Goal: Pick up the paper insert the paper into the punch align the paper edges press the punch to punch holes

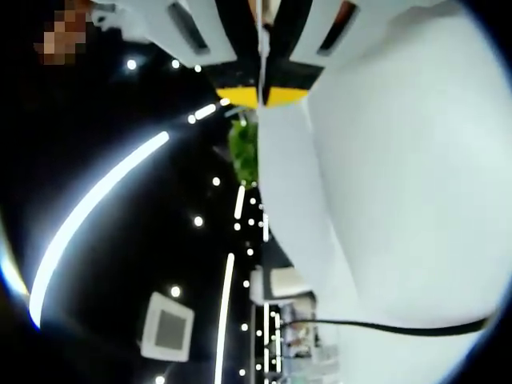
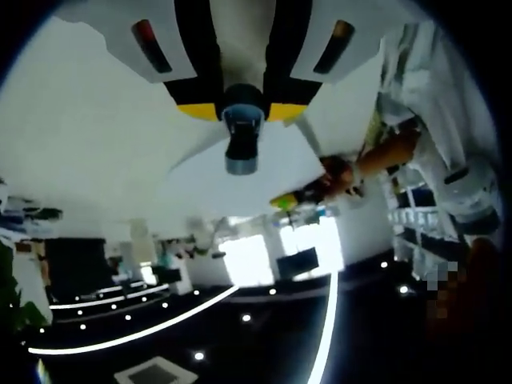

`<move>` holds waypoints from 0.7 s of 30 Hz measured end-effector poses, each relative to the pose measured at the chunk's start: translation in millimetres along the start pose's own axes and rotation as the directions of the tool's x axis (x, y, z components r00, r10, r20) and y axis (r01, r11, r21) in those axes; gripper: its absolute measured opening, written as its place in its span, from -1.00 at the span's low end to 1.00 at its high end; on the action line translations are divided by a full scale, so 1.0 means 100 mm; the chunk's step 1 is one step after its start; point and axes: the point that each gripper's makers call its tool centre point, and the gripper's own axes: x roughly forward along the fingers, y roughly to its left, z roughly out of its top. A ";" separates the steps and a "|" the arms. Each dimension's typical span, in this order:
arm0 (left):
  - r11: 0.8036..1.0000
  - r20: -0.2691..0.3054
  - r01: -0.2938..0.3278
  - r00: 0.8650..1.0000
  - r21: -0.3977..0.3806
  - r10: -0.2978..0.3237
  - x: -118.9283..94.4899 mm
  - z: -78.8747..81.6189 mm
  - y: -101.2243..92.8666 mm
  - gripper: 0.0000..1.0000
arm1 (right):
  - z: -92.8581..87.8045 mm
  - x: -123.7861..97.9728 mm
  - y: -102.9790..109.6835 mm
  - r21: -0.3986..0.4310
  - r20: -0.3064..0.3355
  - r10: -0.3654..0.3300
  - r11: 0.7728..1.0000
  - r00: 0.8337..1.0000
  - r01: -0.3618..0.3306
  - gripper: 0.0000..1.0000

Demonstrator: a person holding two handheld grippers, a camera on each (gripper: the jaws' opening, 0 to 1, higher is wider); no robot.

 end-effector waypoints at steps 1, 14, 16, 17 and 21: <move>1.000 -0.002 -0.001 1.000 0.002 0.001 0.00 0.00 0.00 -0.92 | -0.01 0.00 -0.01 -0.009 -0.010 0.001 1.000 1.000 -0.001 -0.56; 1.000 -0.006 -0.010 1.000 0.018 0.010 0.00 -0.03 0.00 -0.92 | -0.22 0.04 -0.04 -0.213 -0.124 -0.004 0.977 0.992 -0.023 -0.54; 1.000 -0.008 -0.012 1.000 0.023 0.012 0.00 -0.04 0.00 -0.92 | -0.21 0.03 -0.04 -0.222 -0.120 -0.001 0.975 0.993 -0.026 -0.54; 1.000 -0.009 -0.013 1.000 0.025 0.014 0.00 -0.04 0.00 -0.92 | -0.21 0.03 -0.05 -0.223 -0.123 0.000 0.974 0.992 -0.028 -0.53; 1.000 -0.006 -0.016 1.000 0.024 0.016 -0.01 -0.03 0.01 -0.92 | -0.23 -0.04 -0.07 -0.203 -0.139 0.003 0.979 0.990 -0.032 -0.46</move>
